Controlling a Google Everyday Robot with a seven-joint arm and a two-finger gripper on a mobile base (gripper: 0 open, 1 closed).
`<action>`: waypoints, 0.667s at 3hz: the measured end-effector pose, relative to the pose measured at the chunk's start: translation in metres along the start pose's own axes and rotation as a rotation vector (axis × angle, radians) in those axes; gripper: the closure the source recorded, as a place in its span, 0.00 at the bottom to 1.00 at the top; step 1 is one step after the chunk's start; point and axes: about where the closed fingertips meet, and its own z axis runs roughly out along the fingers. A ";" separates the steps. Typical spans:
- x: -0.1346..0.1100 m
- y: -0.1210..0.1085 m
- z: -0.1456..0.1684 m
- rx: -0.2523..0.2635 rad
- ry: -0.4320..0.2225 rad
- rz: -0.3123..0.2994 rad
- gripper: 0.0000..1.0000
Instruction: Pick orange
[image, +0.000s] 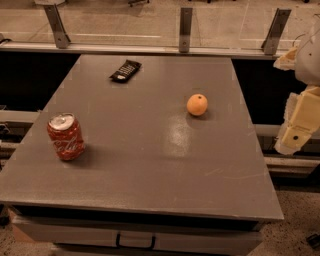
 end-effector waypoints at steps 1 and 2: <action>0.000 0.000 0.000 0.000 0.000 0.000 0.00; -0.002 -0.005 0.003 0.011 -0.020 0.001 0.00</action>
Offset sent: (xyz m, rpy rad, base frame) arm 0.0130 -0.0001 -0.0079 0.0401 -0.0158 0.0043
